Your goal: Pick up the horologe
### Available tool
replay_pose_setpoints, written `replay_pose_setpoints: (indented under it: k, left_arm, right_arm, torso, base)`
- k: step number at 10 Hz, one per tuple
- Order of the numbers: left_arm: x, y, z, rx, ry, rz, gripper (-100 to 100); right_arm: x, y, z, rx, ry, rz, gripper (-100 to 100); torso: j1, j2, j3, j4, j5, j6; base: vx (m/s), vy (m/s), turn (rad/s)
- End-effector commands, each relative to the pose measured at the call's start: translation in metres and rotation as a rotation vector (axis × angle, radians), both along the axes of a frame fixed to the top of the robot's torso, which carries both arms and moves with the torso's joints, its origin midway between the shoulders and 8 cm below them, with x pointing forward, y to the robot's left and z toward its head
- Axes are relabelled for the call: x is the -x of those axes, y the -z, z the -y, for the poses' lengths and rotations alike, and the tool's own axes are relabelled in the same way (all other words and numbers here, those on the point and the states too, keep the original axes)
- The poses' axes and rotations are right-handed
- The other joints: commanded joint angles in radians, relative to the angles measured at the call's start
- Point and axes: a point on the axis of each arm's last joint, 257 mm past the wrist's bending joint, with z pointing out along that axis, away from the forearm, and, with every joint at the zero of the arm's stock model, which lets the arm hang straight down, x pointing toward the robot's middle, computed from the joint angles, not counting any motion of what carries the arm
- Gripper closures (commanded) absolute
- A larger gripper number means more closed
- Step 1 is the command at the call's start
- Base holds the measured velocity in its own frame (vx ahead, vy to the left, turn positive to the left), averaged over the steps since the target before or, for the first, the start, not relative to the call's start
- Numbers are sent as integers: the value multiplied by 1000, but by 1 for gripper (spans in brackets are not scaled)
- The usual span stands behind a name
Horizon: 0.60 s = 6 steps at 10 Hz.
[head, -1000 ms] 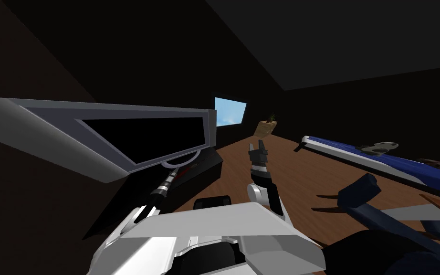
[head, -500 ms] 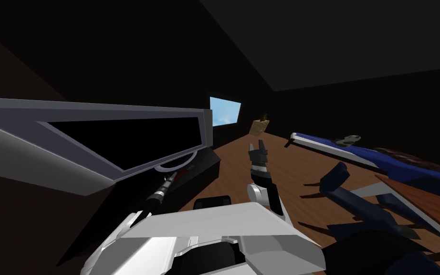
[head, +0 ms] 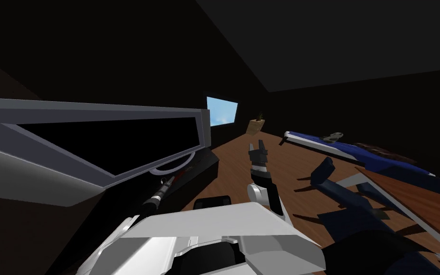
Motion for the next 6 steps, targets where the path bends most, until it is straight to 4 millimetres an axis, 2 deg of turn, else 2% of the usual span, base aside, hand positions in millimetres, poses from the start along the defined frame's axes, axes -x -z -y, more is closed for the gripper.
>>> replay_pose_setpoints:
  k: [1, 2, 3, 4, 5, 6]
  left_arm:
    - [13, 14, -16, -32, -6, -49, -100]
    - [22, 24, -19, -30, -16, -73, -100]
    - [34, 35, -34, -61, -22, -119, -100]
    - [41, 42, -37, -59, -30, -137, -100]
    - [58, 56, -53, -88, -42, -194, -100]
    - [67, 61, -67, -117, -46, -228, -100]
  right_arm:
    - [0, 0, 0, 0, 0, 0, 0]
    - [0, 0, 0, 0, 0, 0, 0]
    - [0, 0, 0, 0, 0, 0, 0]
    - [0, 0, 0, 0, 0, 0, 0]
    - [0, 0, 0, 0, 0, 0, 0]
    - [0, 0, 0, 0, 0, 0, 0]
  torso:
    - [0, 0, 0, 0, 0, 0]
    - [0, 0, 0, 0, 0, 1]
    - [1, 0, 0, 0, 0, 0]
    - [1, 0, 0, 0, 0, 1]
    - [1, 0, 0, 0, 0, 0]
    - [1, 0, 0, 0, 0, 0]
  base:
    - [4, 20, -205]
    - [4, 29, -182]
    - [7, 35, -274]
    - [5, 35, -124]
    - [12, 28, -230]
    - [26, 46, -356]
